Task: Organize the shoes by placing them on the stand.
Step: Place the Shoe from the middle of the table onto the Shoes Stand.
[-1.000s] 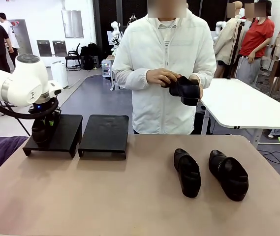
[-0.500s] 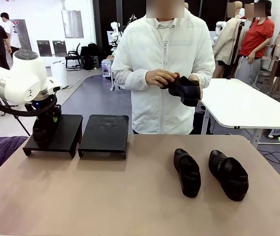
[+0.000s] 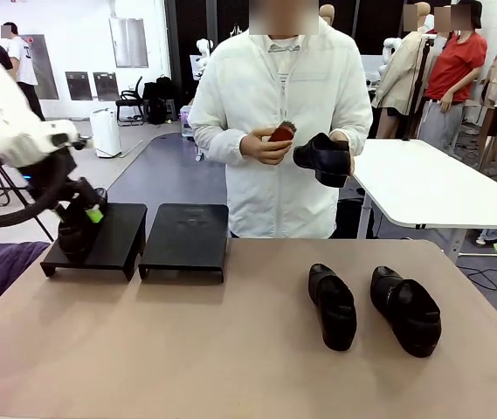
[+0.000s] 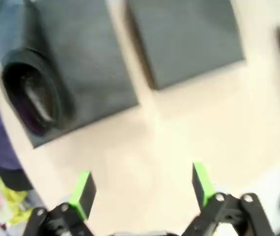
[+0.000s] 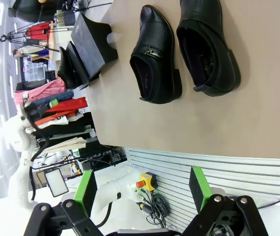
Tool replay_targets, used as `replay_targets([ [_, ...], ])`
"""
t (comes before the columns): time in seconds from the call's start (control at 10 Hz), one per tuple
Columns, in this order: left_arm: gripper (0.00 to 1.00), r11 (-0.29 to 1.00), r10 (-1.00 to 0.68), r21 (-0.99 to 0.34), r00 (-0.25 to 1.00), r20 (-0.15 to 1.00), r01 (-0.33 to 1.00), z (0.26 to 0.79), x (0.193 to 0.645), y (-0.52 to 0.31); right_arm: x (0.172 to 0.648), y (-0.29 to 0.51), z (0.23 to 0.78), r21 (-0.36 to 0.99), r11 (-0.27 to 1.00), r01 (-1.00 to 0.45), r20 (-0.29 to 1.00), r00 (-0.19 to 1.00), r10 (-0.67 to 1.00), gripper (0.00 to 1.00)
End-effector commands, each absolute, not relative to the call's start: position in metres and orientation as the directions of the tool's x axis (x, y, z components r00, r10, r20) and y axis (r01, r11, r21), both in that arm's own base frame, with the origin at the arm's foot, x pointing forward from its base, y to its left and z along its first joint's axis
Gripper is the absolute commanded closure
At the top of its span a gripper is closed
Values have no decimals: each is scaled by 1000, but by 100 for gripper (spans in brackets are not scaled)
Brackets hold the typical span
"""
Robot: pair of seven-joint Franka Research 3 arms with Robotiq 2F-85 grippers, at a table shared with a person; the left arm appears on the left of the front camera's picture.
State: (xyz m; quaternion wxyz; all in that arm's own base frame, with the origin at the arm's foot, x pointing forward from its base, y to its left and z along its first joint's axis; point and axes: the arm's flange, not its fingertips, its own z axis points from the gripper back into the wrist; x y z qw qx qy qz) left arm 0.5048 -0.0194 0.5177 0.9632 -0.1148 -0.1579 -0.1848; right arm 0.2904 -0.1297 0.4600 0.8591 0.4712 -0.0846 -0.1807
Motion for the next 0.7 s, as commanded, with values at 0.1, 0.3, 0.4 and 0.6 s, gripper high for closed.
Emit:
replay_targets([
  [0.1,0,752,-458,-368,835,305,547,506,436,68,289,-133,462,835,506,217,-14,927,-375,0],
  [0.3,0,610,-146,-667,888,436,428,466,396,121,289,-133,462,835,506,217,-14,927,-375,0],
  [0.4,0,476,28,-768,866,499,427,443,381,134,289,-133,462,835,506,217,-14,927,-375,0],
  [0.6,0,620,-196,-642,881,430,451,463,382,130,289,-133,462,835,506,217,-14,927,-375,0],
])
